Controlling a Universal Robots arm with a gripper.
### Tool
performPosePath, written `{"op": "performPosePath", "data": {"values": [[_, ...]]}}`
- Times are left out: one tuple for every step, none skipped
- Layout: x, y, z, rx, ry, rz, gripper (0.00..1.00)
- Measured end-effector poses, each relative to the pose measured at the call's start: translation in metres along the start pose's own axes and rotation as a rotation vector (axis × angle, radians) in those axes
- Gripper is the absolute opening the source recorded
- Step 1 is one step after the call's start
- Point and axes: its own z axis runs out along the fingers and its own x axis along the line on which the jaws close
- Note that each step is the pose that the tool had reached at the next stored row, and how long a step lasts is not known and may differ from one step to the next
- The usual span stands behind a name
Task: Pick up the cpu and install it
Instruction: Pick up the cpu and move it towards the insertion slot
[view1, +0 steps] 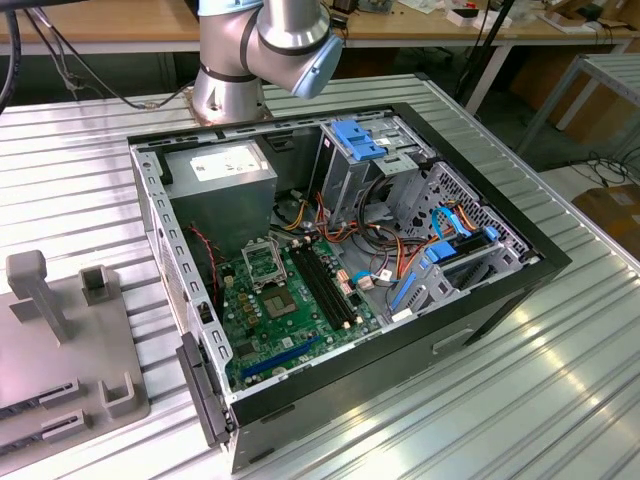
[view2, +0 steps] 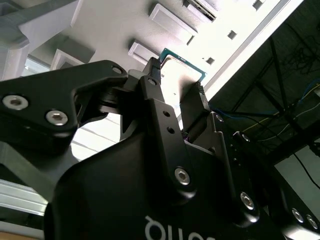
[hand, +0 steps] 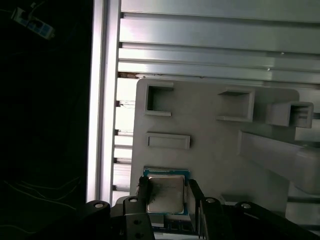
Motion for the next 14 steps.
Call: {"op": "performPosePath", "data": {"values": [[0.0000,0.0000,-0.0003,0.0000,0.0001,0.000,0.41],[0.0000,0.0000,-0.0007,0.0000,0.0002,0.000,0.41],[0.0001,0.0000,-0.0011,0.0000,0.0003,0.000,0.41],[0.0001,0.0000,-0.0014,-0.0001,0.0002,0.000,0.41],[0.0001,0.0000,-0.0018,-0.0001,0.0003,0.000,0.41],[0.0001,0.0000,-0.0022,0.0000,0.0004,0.000,0.41],[0.0001,0.0000,-0.0025,0.0000,0.0004,0.000,0.41],[0.0001,0.0000,-0.0029,-0.0001,0.0004,0.000,0.41],[0.0001,0.0000,-0.0032,0.0000,0.0004,0.000,0.41],[0.0001,0.0000,-0.0035,-0.0001,0.0003,0.000,0.41],[0.0002,0.0000,-0.0039,-0.0001,0.0004,0.000,0.41],[0.0002,0.0000,-0.0042,0.0000,0.0005,0.000,0.41],[0.0002,-0.0001,-0.0045,0.0000,0.0005,0.000,0.41],[0.0002,-0.0001,-0.0049,0.0000,0.0005,0.000,0.41]]}}
